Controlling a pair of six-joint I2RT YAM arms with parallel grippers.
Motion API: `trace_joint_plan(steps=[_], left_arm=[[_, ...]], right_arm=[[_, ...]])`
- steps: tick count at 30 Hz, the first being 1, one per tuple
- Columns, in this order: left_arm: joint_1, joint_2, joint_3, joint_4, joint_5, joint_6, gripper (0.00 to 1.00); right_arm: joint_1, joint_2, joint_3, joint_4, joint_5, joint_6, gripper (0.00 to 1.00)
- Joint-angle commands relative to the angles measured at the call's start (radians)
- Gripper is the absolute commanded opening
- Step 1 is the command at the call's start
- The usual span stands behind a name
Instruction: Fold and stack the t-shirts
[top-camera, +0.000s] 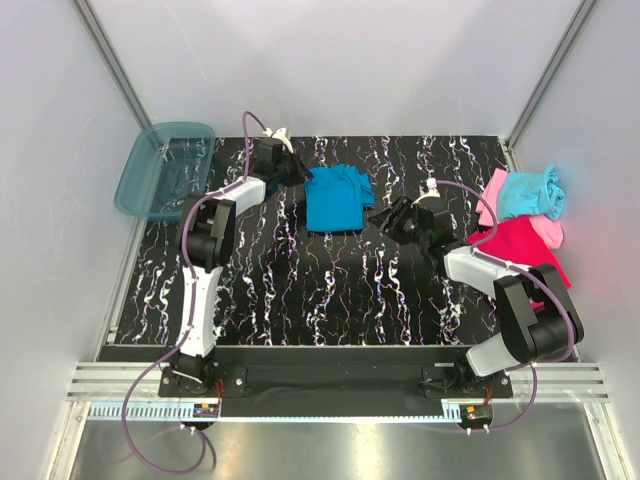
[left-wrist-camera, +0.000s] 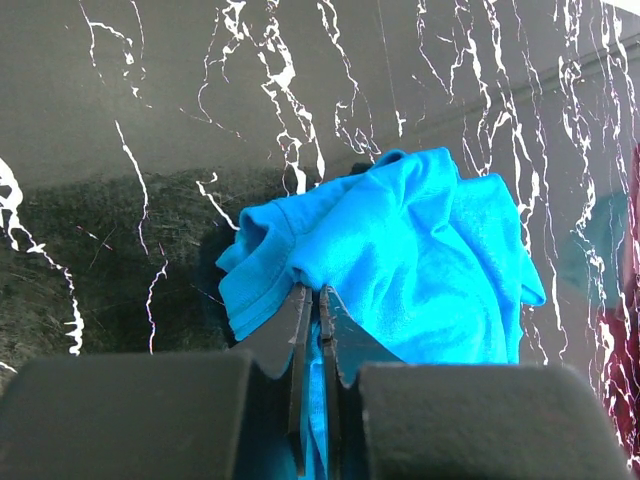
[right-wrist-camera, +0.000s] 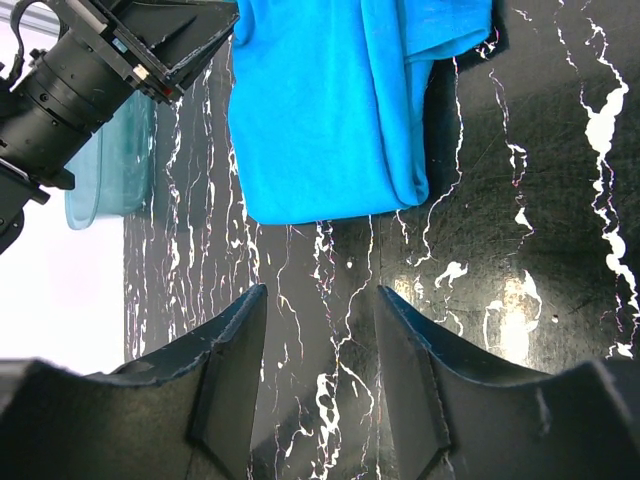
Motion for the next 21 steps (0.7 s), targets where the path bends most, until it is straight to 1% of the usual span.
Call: trace_joint_plan(steps=[1, 11, 14, 16, 19, 20, 21], left_arm=[[-0.005, -0.013, 0.056, 0.059, 0.031, 0.000, 0.07], [-0.005, -0.014, 0.133, 0.056, 0.020, -0.005, 0.09], [-0.005, 0.006, 0.168, 0.036, 0.012, 0.004, 0.11], [-0.003, 0.018, 0.186, 0.023, 0.006, 0.009, 0.15], [0.001, 0.033, 0.183, 0.026, -0.012, -0.002, 0.20], [0.004, 0.035, 0.183, 0.023, -0.023, -0.005, 0.20], [0.006, 0.035, 0.179, 0.010, -0.073, -0.016, 0.21]], right_arm=[[-0.004, 0.005, 0.006, 0.046, -0.019, 0.000, 0.54], [-0.004, 0.015, 0.009, 0.055, -0.028, 0.003, 0.52], [-0.005, 0.018, 0.010, 0.055, -0.029, 0.005, 0.51], [-0.005, 0.015, 0.009, 0.057, -0.029, 0.003, 0.51], [-0.005, 0.018, 0.006, 0.055, -0.029, 0.003, 0.51], [-0.005, 0.018, 0.006, 0.055, -0.028, 0.003, 0.50], [-0.007, 0.018, 0.006, 0.057, -0.028, 0.003, 0.50]])
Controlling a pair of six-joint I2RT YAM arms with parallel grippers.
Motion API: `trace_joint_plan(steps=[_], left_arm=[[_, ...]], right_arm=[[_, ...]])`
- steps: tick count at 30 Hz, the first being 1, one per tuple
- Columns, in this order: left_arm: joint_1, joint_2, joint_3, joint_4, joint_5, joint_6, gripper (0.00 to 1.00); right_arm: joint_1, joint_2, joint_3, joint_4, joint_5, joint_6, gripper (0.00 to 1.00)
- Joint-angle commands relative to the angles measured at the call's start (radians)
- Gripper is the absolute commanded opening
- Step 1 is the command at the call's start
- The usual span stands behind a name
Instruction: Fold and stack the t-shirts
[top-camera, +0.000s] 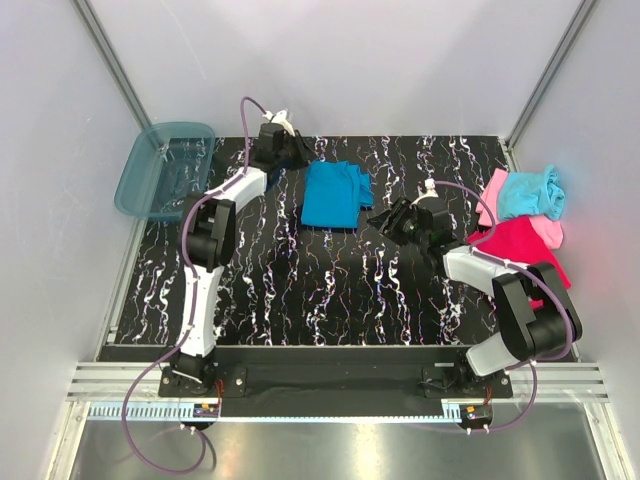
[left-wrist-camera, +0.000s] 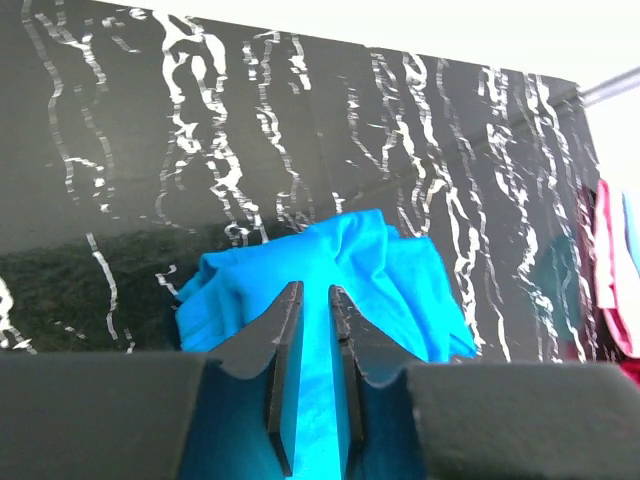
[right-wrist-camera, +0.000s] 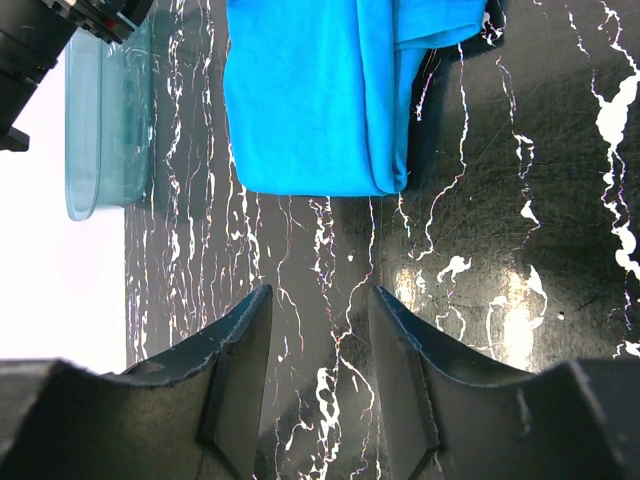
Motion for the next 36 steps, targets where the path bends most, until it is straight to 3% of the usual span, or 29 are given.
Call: trace_joint_plan(steps=[1, 10, 13, 15, 21, 27, 36], left_arm=[[0.012, 0.017, 0.029, 0.008, -0.092, -0.017, 0.20], [0.027, 0.034, 0.020, 0.003, -0.094, -0.037, 0.21], [0.027, -0.024, -0.048, 0.026, -0.074, -0.040, 0.29], [0.029, -0.054, -0.088, 0.032, -0.064, -0.036, 0.37], [0.046, -0.195, -0.338, 0.118, -0.011, -0.059, 0.51], [0.073, -0.265, -0.461, 0.178, 0.033, -0.082, 0.53], [0.087, -0.247, -0.505, 0.285, 0.128, -0.157, 0.54]], right_arm=[[-0.007, 0.009, 0.006, 0.051, -0.003, 0.002, 0.50], [-0.008, 0.024, 0.010, 0.050, 0.007, 0.004, 0.49], [-0.019, 0.032, 0.013, 0.041, 0.046, 0.004, 0.52], [-0.031, 0.059, 0.023, 0.041, 0.055, 0.010, 0.60], [-0.071, 0.215, 0.116, 0.056, 0.052, 0.030, 0.68], [-0.097, 0.396, 0.257, 0.073, -0.025, 0.037, 0.69], [-0.097, 0.588, 0.472, 0.022, -0.117, 0.011, 0.70]])
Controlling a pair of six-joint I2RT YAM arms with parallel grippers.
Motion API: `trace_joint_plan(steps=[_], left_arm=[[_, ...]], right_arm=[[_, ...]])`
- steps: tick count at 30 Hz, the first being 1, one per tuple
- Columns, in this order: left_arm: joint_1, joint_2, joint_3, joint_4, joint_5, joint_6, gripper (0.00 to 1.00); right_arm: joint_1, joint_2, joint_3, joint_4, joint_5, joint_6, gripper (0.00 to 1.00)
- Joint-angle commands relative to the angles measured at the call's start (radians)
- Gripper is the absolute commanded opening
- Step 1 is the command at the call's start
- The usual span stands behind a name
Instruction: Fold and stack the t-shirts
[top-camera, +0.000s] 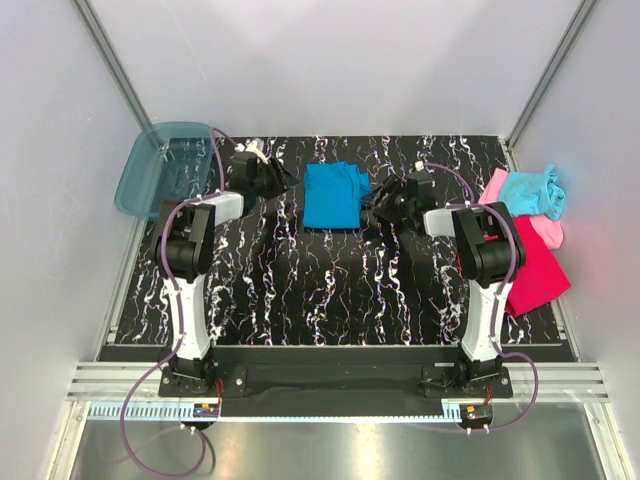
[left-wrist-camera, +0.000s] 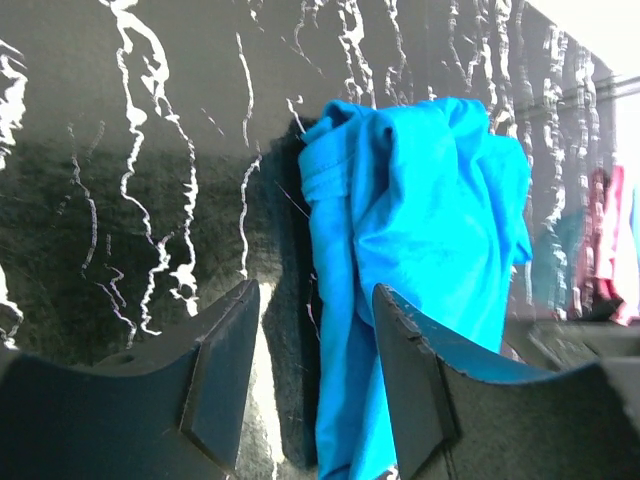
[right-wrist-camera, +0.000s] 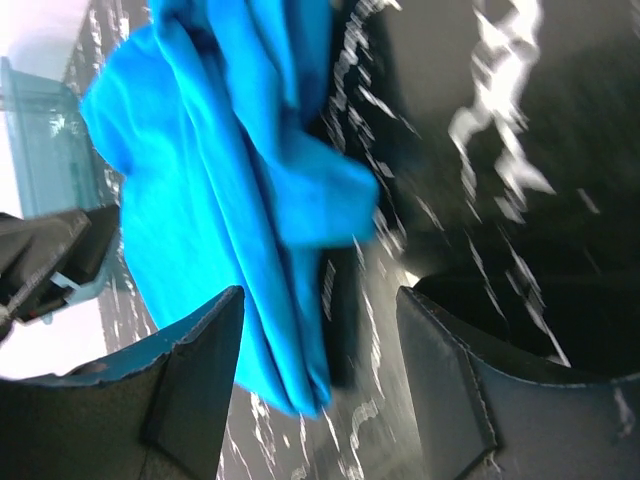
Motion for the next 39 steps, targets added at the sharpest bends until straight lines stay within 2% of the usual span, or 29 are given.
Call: trace_joint_plan(steps=[1, 10, 24, 34, 38, 39], left_arm=[[-0.004, -0.016, -0.009, 0.122, 0.082, -0.051, 0.54], [-0.016, 0.041, 0.027, 0.127, 0.135, -0.062, 0.54], [-0.080, 0.113, 0.094, 0.090, 0.141, -0.049, 0.55], [-0.116, 0.110, 0.096, 0.067, 0.136, -0.025, 0.55], [-0.117, 0.104, 0.082, 0.069, 0.135, -0.019, 0.52], [-0.119, 0.104, 0.079, 0.070, 0.133, -0.017, 0.48]], right_arm=[[0.001, 0.078, 0.131, -0.022, -0.073, -0.017, 0.70], [0.001, 0.232, 0.321, -0.094, -0.136, 0.010, 0.70], [0.034, 0.281, 0.375, -0.108, -0.142, 0.026, 0.69], [0.054, 0.293, 0.391, -0.123, -0.138, 0.024, 0.68], [0.060, 0.286, 0.372, -0.111, -0.133, 0.024, 0.60], [0.060, 0.283, 0.358, -0.105, -0.133, 0.023, 0.51]])
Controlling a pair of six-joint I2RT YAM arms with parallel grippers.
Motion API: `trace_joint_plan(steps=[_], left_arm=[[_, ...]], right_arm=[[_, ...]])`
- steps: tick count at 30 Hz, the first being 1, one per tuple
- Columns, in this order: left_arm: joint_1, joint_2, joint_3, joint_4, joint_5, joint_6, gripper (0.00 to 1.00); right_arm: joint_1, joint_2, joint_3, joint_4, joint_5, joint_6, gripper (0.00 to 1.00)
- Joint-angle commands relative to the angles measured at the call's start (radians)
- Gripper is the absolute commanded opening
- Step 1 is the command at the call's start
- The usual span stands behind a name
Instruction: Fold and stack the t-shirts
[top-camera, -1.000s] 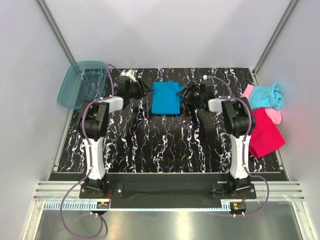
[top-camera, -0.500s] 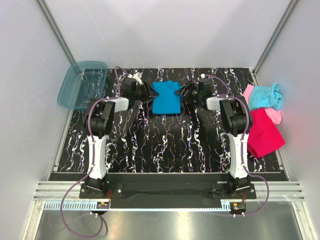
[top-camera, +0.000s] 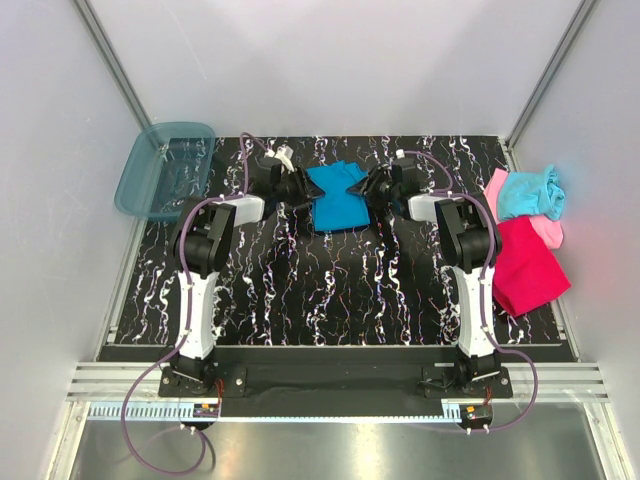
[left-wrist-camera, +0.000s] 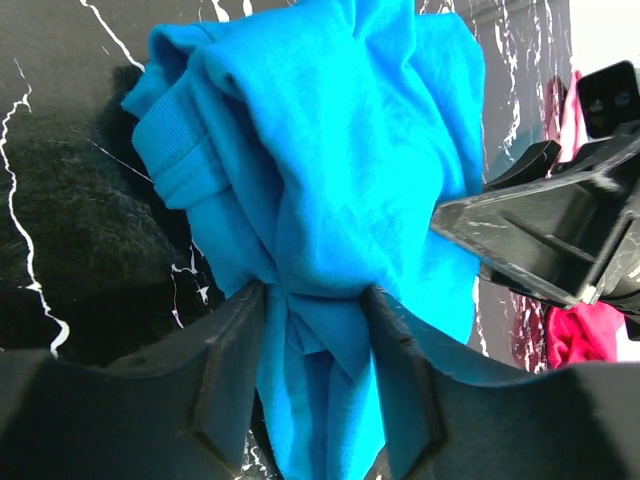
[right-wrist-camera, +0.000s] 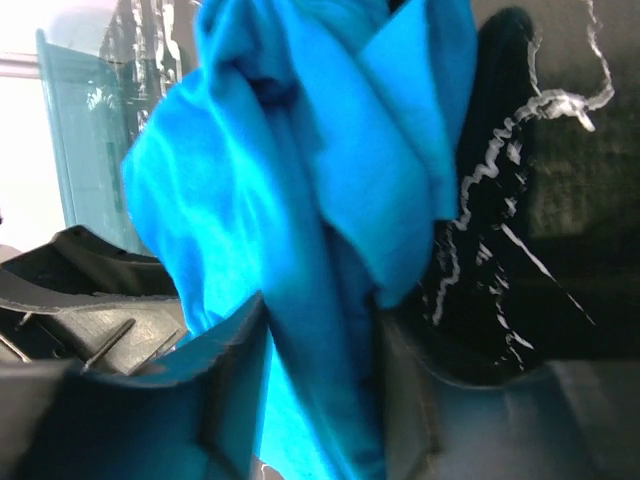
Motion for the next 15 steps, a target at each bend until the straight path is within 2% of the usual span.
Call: trace_joint_plan(steps=[1, 4, 6, 9, 10, 13, 15], left_arm=[[-0.011, -0.011, 0.005, 0.029, 0.021, 0.024, 0.44], [-0.011, -0.021, -0.009, 0.026, 0.014, 0.031, 0.35], [-0.011, -0.031, -0.016, 0.009, 0.009, 0.037, 0.34], [-0.011, -0.051, -0.038, -0.017, -0.009, 0.052, 0.46], [-0.011, -0.057, -0.045, -0.031, -0.017, 0.066, 0.53], [-0.008, -0.080, -0.049, -0.094, -0.052, 0.099, 0.62], [-0.006, -0.102, -0.047, -0.134, -0.071, 0.118, 0.66]], right_arm=[[0.027, 0.020, -0.020, -0.022, 0.001, -0.004, 0.46], [0.027, 0.013, -0.040, -0.014, -0.001, -0.009, 0.36], [0.027, 0.008, -0.058, -0.013, 0.004, -0.013, 0.37], [0.027, -0.004, -0.081, -0.017, 0.014, -0.032, 0.48], [0.028, -0.015, -0.087, -0.020, 0.019, -0.038, 0.57], [0.027, -0.042, -0.101, -0.039, 0.037, -0.059, 0.65], [0.025, -0.058, -0.107, -0.045, 0.044, -0.067, 0.67]])
